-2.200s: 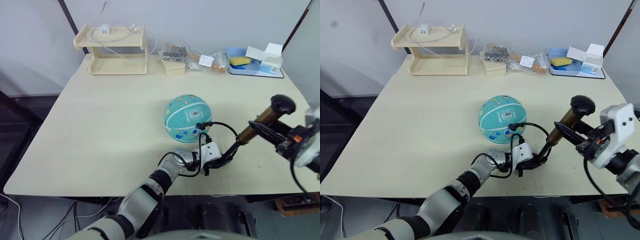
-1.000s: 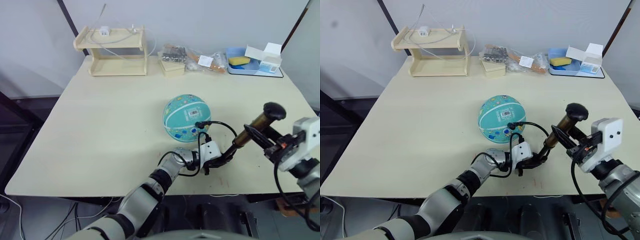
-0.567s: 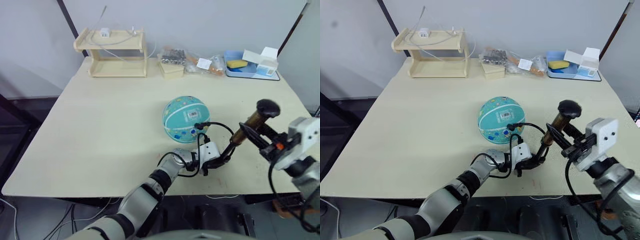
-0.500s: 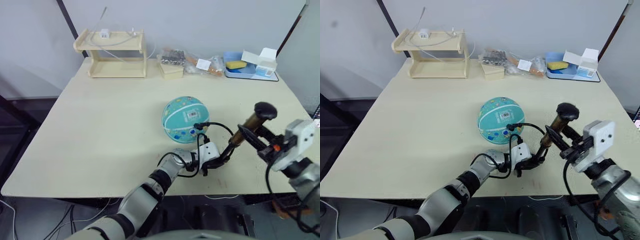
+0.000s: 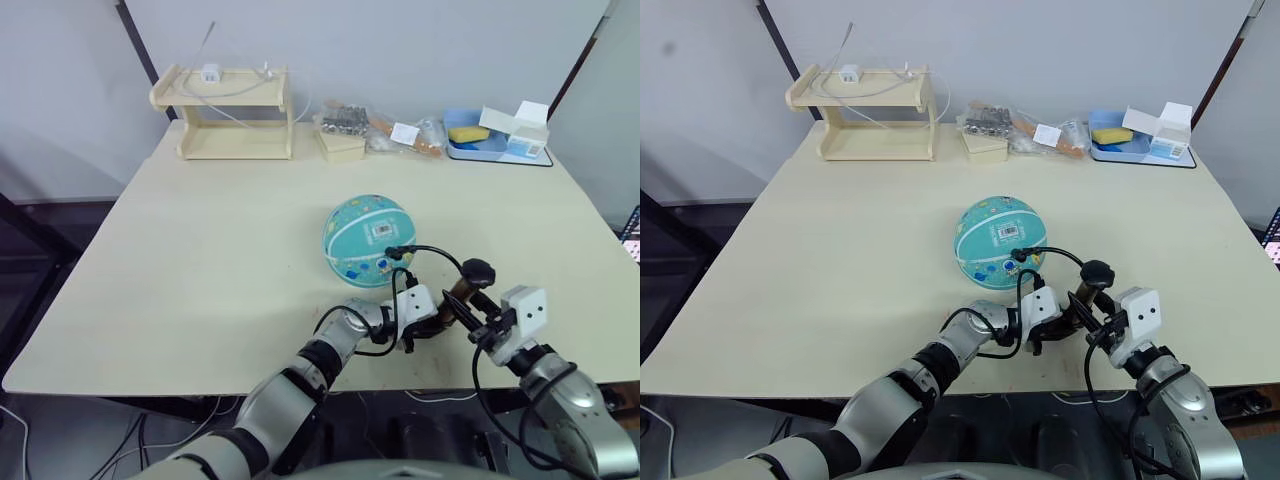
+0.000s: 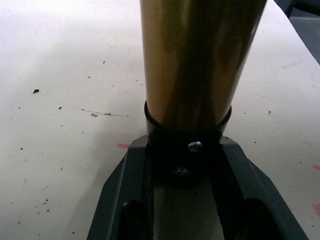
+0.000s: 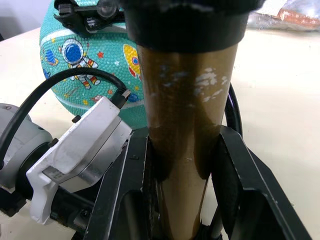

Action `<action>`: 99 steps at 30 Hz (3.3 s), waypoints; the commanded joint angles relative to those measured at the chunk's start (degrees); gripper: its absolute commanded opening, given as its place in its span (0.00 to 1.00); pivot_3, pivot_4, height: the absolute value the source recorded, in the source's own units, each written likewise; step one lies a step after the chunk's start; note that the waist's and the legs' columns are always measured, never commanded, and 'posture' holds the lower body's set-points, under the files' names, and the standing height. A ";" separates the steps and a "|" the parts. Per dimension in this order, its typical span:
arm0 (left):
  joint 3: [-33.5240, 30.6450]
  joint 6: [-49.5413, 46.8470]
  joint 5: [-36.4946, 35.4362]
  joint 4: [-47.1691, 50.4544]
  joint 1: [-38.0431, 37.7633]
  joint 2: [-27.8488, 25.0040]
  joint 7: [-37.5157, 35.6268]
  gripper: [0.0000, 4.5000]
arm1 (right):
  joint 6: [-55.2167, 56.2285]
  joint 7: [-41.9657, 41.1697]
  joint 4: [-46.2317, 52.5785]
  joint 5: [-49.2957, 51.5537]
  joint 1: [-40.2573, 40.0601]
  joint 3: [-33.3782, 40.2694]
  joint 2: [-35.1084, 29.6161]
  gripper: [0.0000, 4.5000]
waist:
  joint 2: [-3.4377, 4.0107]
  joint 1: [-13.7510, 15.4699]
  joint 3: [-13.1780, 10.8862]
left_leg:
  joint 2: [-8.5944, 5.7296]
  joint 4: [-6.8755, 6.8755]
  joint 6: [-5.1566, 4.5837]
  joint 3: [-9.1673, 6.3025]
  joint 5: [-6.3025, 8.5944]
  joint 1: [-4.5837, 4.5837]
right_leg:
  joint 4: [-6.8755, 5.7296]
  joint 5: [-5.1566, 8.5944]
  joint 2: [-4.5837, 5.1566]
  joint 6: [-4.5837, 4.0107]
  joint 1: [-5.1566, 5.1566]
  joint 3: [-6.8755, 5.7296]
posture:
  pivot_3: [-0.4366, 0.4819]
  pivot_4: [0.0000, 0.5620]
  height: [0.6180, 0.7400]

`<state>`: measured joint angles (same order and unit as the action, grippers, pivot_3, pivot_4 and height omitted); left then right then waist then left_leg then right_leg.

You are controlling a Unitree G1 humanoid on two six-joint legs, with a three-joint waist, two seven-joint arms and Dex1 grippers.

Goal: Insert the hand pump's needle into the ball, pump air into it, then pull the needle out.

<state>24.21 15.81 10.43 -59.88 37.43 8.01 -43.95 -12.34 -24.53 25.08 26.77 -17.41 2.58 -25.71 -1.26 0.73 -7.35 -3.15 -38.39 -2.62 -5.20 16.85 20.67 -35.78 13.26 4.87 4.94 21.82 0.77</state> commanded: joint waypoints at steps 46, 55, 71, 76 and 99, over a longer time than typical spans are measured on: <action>0.18 -2.33 0.58 -1.87 -2.48 0.07 -0.78 0.23 | -10.66 2.87 12.57 11.46 3.59 11.57 -5.39 0.22 | 0.42 0.09 -0.48 | -0.11 0.03 0.00 -0.05 0.01 0.19 | 0.01 -0.07 0.09 -0.14 0.15 -0.01 | 0.48 0.27 1.00; 0.71 -2.35 0.55 -1.86 -2.70 -0.07 -1.20 0.23 | -21.73 13.41 25.15 37.62 8.75 31.65 -17.83 0.22 | 0.78 0.11 -0.87 | -0.31 -0.06 0.00 -0.01 -0.03 1.11 | -0.08 -0.14 0.22 -0.12 1.05 0.09 | 0.48 0.27 1.00; 0.60 -2.36 0.12 -1.39 -3.14 0.10 -0.42 0.23 | -18.60 6.49 16.05 21.61 2.48 12.43 -14.09 0.22 | 0.17 -0.03 -0.68 | -0.24 -0.10 -0.02 0.04 -0.03 0.82 | -0.09 -0.13 0.11 -0.09 0.76 0.09 | 0.48 0.27 1.00; 0.18 -2.77 -0.04 -0.82 -3.16 0.15 -0.25 0.23 | -9.80 -0.42 3.63 8.65 -2.99 1.15 -8.79 0.22 | -0.47 -0.12 -0.16 | -0.13 0.05 -0.02 0.04 0.01 -0.04 | -0.02 -0.04 0.05 -0.04 0.00 0.08 | 0.48 0.27 1.00; -0.23 -2.93 0.36 -1.19 -2.74 0.42 -1.02 0.23 | -20.59 8.37 23.56 32.54 5.19 27.90 -15.66 0.22 | 0.75 0.17 -0.68 | -0.24 -0.01 0.00 -0.05 -0.01 0.92 | -0.07 -0.10 0.17 -0.14 0.86 0.03 | 0.48 0.27 1.00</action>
<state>23.47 15.86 9.13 -56.67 35.97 8.14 -45.36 -34.65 -18.78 41.49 52.49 -15.01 20.22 -39.41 -0.51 0.90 -8.03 -3.42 -38.49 -2.62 -5.27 16.83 21.75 -35.85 13.14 5.06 4.81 22.78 0.79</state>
